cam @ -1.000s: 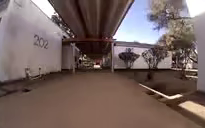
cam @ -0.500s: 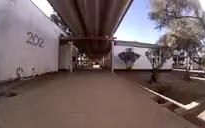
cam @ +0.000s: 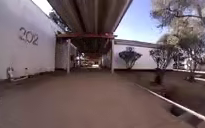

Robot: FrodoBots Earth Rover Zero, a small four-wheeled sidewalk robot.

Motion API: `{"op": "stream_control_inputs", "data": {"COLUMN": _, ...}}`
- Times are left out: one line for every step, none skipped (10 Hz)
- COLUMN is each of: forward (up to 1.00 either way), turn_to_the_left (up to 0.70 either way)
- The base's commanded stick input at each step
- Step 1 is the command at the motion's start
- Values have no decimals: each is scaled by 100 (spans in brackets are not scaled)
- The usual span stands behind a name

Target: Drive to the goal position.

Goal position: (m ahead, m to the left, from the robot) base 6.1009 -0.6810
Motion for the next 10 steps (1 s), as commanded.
{"op": "stream_control_inputs", "data": {"forward": 95, "turn_to_the_left": 1}}
{"op": "stream_control_inputs", "data": {"forward": 95, "turn_to_the_left": 1}}
{"op": "stream_control_inputs", "data": {"forward": 95, "turn_to_the_left": 1}}
{"op": "stream_control_inputs", "data": {"forward": 95, "turn_to_the_left": 1}}
{"op": "stream_control_inputs", "data": {"forward": 95, "turn_to_the_left": 1}}
{"op": "stream_control_inputs", "data": {"forward": 95, "turn_to_the_left": 1}}
{"op": "stream_control_inputs", "data": {"forward": 95, "turn_to_the_left": 1}}
{"op": "stream_control_inputs", "data": {"forward": 95, "turn_to_the_left": 1}}
{"op": "stream_control_inputs", "data": {"forward": 95, "turn_to_the_left": 1}}
{"op": "stream_control_inputs", "data": {"forward": 95, "turn_to_the_left": 1}}
